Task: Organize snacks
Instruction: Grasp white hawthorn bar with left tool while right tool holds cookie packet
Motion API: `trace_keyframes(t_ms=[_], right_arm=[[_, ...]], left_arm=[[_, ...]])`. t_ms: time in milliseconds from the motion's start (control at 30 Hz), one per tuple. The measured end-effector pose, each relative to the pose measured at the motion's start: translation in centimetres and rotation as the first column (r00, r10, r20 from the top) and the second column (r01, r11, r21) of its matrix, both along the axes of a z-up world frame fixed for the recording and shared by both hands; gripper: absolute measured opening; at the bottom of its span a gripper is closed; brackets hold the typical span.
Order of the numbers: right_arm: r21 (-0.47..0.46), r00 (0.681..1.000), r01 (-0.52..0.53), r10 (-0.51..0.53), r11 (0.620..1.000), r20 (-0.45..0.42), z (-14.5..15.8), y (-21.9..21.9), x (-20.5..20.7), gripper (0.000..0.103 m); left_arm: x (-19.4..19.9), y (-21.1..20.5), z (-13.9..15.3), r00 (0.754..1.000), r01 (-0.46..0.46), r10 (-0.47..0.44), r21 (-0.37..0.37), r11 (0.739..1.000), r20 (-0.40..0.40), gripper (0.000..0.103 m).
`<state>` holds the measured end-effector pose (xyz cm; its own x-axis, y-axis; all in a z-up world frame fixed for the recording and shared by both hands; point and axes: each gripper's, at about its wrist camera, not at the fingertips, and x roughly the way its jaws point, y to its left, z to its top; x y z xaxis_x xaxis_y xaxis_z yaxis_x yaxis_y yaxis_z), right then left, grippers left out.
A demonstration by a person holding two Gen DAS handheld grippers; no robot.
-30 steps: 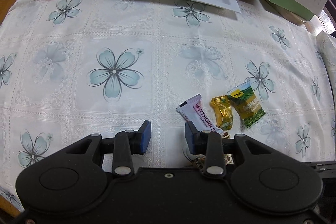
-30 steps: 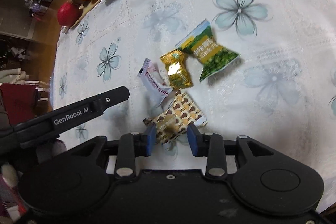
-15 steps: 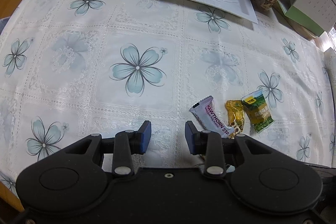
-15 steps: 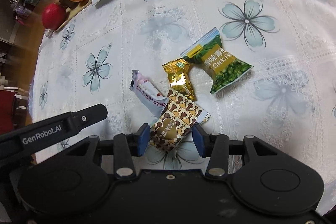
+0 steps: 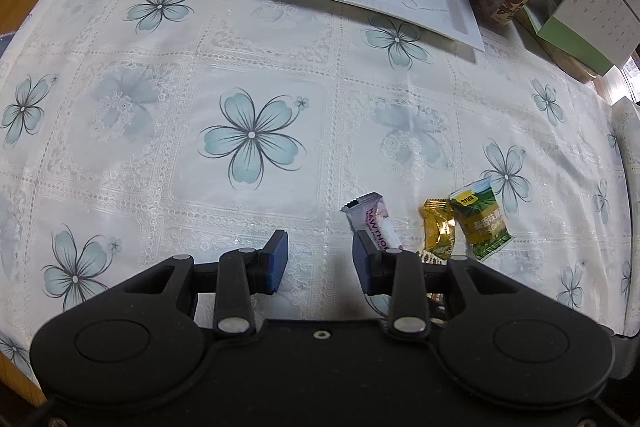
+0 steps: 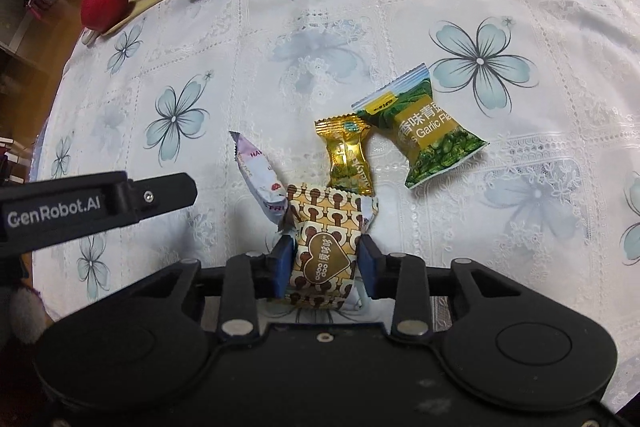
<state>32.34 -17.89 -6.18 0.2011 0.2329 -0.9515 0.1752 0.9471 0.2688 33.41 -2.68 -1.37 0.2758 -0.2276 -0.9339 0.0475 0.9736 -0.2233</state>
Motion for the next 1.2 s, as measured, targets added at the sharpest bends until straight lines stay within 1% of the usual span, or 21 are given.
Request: trace_keyframes(t_ms=[100,267,533,700,767,833,933,1000,1100,1200], right_arm=[[-0.033,1.000,-0.005,0.005,0.999,0.008,0.5,-0.8,-0.5,0.035],[-0.100,0.998,-0.003,0.010,0.995,0.064,1.7,-2.5,-1.3,0.035],[-0.130,0.996,0.025,-0.013,0.991,0.093,2.1,-4.6,-1.8,0.035],[-0.122,0.995,0.019,-0.007,0.992,0.096,2.1,-4.9,-2.1,0.035],[-0.119,0.995,0.020,-0.008,0.993,0.098,2.1,-5.0,-2.1,0.035],[-0.114,0.995,0.022,-0.011,0.993,0.097,2.2,-5.1,-2.2,0.035],[-0.110,0.995,0.027,-0.016,0.994,0.099,2.3,-5.2,-2.2,0.035],[-0.108,0.995,0.030,-0.019,0.994,0.101,2.5,-5.3,-2.3,0.035],[-0.104,0.995,0.033,-0.022,0.994,0.102,2.7,-5.5,-2.4,0.035],[-0.095,0.995,0.040,-0.030,0.995,0.095,2.8,-5.8,-2.4,0.035]], left_arm=[[0.0,-0.6,0.0,1.000,0.012,-0.012,-0.007,1.000,0.014,0.044],[0.3,-1.7,-0.1,1.000,0.013,-0.013,-0.042,0.999,0.010,0.044],[0.4,-4.4,-0.7,0.999,0.032,-0.032,0.012,0.999,0.033,0.045],[0.7,-5.4,-1.2,0.999,0.031,-0.031,0.009,0.999,0.018,0.045],[0.8,-5.9,-1.4,0.999,0.030,-0.031,0.035,0.999,0.019,0.045],[0.7,-6.3,-1.6,0.999,0.032,-0.034,0.079,0.996,0.027,0.045],[0.6,-6.8,-2.0,0.998,0.043,-0.048,0.142,0.989,0.034,0.045],[0.4,-6.8,-2.0,0.997,0.051,-0.059,0.170,0.984,0.040,0.045],[0.0,-6.2,-2.1,0.997,0.055,-0.066,0.223,0.973,0.043,0.045],[0.0,-5.0,-2.4,0.999,0.039,-0.045,0.248,0.968,0.020,0.045]])
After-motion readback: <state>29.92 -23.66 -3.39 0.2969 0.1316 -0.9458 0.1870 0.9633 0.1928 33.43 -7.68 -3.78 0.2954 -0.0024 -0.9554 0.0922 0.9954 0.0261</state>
